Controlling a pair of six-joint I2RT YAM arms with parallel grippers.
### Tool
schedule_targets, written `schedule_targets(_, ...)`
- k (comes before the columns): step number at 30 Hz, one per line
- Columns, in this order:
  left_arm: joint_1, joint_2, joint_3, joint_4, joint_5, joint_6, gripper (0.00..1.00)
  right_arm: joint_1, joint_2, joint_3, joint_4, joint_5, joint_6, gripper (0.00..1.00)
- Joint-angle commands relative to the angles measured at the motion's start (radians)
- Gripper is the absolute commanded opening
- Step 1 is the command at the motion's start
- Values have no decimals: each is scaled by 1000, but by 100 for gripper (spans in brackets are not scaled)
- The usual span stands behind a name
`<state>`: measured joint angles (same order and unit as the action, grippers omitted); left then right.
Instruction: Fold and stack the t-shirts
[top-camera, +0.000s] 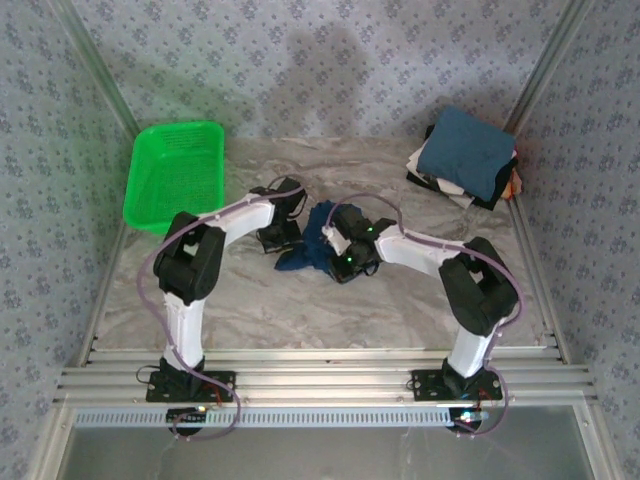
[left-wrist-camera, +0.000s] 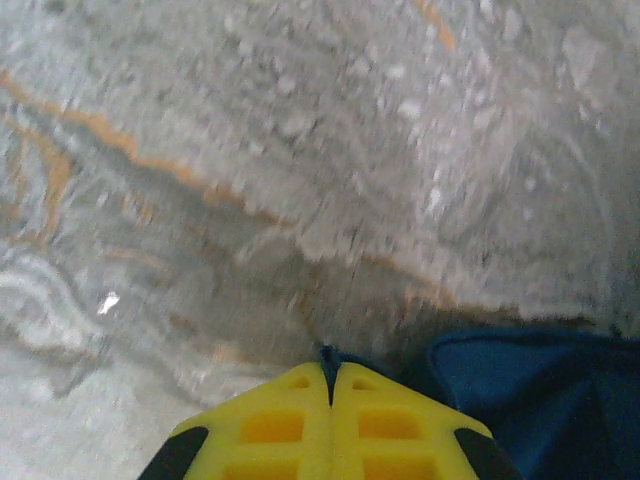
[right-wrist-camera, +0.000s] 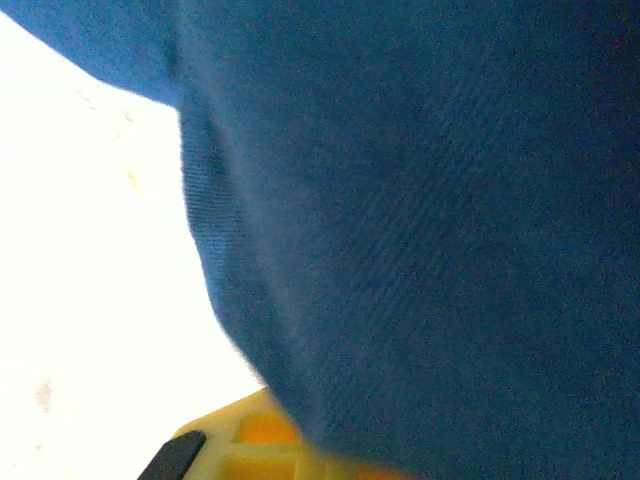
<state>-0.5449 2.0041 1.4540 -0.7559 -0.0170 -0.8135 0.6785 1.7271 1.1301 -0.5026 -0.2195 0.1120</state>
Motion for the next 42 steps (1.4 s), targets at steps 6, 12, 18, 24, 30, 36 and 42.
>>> schedule_targets(6,66,-362,80,-83,-8,32,0,-74,-288,103,-93,-80,57,0)
schedule_targets(12,138,-502,181,-144,-43,51,0,-235,-434,224,-94,-172,119,0)
schedule_targets(18,220,-533,419,-215,-46,104,0,-417,-481,389,-121,-263,168,0)
schedule_targets(24,336,-529,645,-241,-21,142,0,-586,-494,503,-103,-339,225,0)
schedule_targets(30,457,-481,869,-264,34,149,0,-720,-492,578,-48,-370,340,0)
schedule_targets(36,524,-385,1103,-286,92,130,0,-838,-458,646,26,-426,473,0)
schedule_targets(42,538,-321,1141,-202,200,76,0,-909,-385,695,137,-458,592,0)
